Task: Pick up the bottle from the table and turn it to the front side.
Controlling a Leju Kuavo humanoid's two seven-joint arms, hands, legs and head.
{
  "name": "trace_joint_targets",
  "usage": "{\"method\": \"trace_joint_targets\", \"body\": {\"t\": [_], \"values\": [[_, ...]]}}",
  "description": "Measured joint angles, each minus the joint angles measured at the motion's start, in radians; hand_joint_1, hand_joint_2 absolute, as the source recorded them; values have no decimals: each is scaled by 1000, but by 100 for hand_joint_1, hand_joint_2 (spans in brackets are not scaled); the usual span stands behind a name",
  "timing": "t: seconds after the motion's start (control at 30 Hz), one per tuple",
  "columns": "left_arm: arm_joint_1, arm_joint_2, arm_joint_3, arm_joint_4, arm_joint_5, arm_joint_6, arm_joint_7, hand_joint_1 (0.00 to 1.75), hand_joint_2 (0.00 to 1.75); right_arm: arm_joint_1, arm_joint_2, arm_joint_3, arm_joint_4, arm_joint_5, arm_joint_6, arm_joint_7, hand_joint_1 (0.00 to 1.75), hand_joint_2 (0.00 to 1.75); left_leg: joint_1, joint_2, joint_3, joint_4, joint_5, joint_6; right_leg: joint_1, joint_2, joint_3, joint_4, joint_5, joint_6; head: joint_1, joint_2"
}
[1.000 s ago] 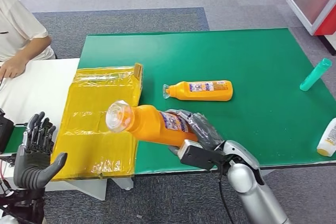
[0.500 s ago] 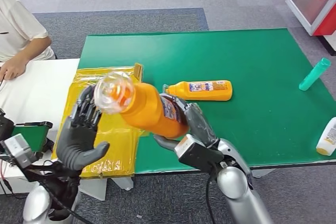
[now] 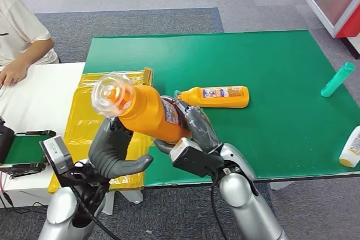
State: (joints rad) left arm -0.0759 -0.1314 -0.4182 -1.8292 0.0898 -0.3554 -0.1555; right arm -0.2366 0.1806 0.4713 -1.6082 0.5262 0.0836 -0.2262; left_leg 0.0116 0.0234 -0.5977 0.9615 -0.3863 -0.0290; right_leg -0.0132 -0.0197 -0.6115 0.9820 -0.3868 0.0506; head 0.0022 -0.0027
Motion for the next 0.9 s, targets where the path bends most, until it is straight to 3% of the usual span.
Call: {"method": "trace_joint_targets", "body": {"t": [0.5,0.53,0.63,0.67,0.9], "values": [[-53,-19,-28,-2,-197,59,4,0,175,7,-1,37,21,62,-22,16,175,175,0,0,0,0,0,0,0,0,0,0,0,0,0,0],[-56,-19,-29,-2,-201,61,4,10,175,7,-1,39,22,68,-25,15,175,175,0,0,0,0,0,0,0,0,0,0,0,0,0,0],[-62,-20,-32,-2,-205,63,4,141,175,7,-1,44,26,86,-32,15,175,175,0,0,0,0,0,0,0,0,0,0,0,0,0,0],[-63,-20,-34,-2,-205,63,4,175,175,7,-1,46,27,90,-34,15,175,175,0,0,0,0,0,0,0,0,0,0,0,0,0,0],[-64,-20,-36,-2,-204,59,5,175,175,9,-1,47,30,95,-39,15,175,175,0,0,0,0,0,0,0,0,0,0,0,0,0,0]]}}
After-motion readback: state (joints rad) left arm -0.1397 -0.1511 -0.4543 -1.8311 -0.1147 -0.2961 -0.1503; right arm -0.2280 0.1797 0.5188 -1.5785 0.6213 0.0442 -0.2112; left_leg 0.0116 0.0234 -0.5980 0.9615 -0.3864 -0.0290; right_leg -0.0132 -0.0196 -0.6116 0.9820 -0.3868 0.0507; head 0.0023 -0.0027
